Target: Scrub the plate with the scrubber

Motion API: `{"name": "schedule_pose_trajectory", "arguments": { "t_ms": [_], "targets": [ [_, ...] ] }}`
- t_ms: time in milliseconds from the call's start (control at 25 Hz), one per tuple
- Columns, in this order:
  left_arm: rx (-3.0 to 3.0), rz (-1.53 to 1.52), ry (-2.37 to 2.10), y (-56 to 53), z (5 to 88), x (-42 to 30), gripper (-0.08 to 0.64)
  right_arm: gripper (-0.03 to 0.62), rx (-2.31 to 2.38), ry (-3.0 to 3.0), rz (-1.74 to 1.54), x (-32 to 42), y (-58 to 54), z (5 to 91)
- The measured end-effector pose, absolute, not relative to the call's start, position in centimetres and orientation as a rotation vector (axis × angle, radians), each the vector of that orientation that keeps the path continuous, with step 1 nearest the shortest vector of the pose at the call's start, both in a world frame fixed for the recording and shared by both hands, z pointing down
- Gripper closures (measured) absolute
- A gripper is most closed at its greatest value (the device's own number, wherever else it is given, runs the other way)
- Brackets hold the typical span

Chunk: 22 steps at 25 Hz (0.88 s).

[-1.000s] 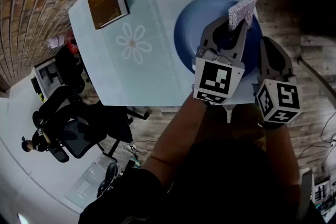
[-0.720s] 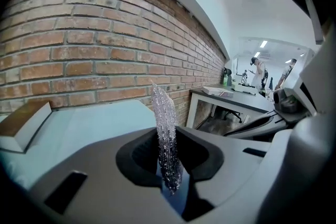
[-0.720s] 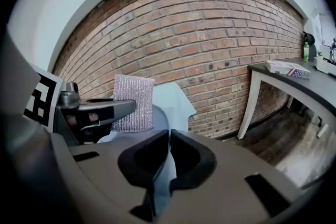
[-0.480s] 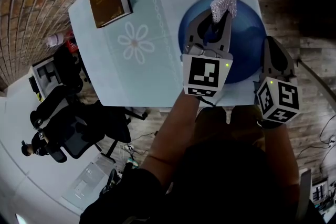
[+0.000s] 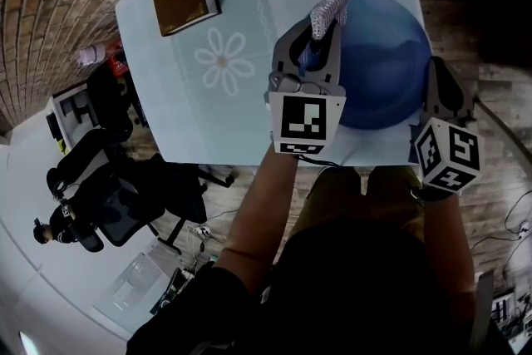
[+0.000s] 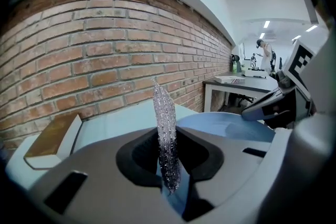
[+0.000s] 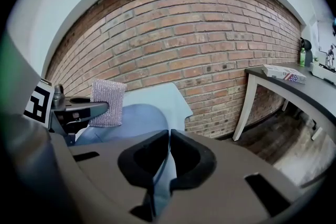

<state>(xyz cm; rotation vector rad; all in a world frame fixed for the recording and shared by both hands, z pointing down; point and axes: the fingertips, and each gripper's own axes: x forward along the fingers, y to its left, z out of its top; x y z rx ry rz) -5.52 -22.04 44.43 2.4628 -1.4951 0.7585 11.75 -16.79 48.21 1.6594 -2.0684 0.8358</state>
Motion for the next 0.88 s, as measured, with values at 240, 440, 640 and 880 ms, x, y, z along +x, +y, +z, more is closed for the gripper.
{"name": "schedule_pose_trajectory", "arguments": {
  "t_ms": [240,440,640,880],
  "targets": [
    [2.431,0.840,-1.522,-20.2,44.2,-8.4,0.482,0.549,1.668,-2.053,0.817,11.7,-16.7,48.2],
    [2.396,0.842,-1.511,-18.3,44.2,-9.6,0.482,0.549,1.669,-2.048,0.801,11.7,-16.6,48.2],
    [2.389,0.848,-1.470,-16.5,44.4,-9.7,0.481,0.549,1.669,-2.046,0.786,11.5,-16.5,48.3],
    [2.369,0.809,-1.387,-13.7,44.5,-9.2,0.480,0.549,1.665,-2.041,0.779,11.5,-15.9,48.2]
  ]
}}
